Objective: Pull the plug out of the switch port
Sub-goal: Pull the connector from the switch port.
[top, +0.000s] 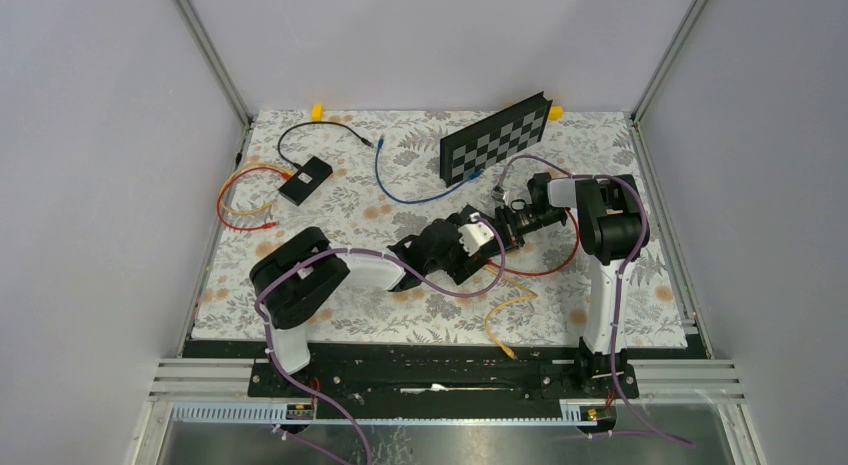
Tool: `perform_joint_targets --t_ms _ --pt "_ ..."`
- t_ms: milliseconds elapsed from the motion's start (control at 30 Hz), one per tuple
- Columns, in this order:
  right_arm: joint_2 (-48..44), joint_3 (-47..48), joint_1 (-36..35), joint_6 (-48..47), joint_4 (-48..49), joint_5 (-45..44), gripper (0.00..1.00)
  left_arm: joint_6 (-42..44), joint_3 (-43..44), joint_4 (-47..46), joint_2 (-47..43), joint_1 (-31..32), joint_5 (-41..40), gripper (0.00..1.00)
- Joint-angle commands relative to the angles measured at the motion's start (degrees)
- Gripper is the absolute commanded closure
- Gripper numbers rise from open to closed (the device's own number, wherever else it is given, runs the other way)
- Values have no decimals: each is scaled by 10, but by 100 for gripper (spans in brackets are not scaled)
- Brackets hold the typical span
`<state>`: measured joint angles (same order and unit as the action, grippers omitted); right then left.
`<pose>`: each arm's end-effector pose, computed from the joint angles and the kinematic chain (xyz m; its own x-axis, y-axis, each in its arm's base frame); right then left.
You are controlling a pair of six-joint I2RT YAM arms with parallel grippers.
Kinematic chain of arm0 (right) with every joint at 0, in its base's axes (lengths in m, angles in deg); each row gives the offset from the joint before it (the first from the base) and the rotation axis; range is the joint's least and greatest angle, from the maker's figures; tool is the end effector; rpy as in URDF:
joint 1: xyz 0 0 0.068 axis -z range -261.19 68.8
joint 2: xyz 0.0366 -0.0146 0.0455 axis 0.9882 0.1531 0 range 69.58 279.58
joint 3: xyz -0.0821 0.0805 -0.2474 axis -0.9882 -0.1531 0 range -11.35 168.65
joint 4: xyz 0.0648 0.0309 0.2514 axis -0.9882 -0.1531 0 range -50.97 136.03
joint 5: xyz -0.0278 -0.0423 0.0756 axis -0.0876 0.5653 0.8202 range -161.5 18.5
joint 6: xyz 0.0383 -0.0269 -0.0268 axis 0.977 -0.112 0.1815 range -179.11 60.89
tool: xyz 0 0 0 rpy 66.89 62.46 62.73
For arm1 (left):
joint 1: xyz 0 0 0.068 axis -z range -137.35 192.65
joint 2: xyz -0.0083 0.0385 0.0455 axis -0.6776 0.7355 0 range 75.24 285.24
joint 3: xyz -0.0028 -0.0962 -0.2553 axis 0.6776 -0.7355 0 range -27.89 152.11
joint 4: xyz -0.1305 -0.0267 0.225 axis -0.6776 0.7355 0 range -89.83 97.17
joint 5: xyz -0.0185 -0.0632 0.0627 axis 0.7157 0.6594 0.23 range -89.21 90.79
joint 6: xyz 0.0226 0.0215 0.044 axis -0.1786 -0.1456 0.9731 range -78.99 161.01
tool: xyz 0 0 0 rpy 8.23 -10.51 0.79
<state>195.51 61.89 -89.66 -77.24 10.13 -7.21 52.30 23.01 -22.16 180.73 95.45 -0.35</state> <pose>0.3646 0.0866 0.0793 -0.9130 -0.2724 -0.3037 -0.3893 0.3589 0.8483 0.2267 -0.2975 0.1445 -0.1627 0.5379 -0.8271 0.8341 0.5228 0.1760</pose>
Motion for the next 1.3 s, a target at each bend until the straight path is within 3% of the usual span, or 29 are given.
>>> perform_joint_targets --t_ms 0,167,433,767,1033,1267 --pt "7 18 -3 -43 -29 -57 100 -18 -3 51 2 -18 -3 13" --pt "8 35 -1 -67 -59 -56 100 -20 -6 48 -2 -20 1 13" --pt "-2 -6 0 21 24 -29 100 -23 -12 39 -7 -24 -2 13" --pt "-7 36 2 -60 -53 -73 100 -23 -13 36 -3 -28 5 13" --pt "10 26 1 -35 -42 -22 100 -24 -11 39 -6 -28 0 13" --pt "-25 14 7 -76 -44 -4 100 -25 -13 37 -9 -30 -1 13"
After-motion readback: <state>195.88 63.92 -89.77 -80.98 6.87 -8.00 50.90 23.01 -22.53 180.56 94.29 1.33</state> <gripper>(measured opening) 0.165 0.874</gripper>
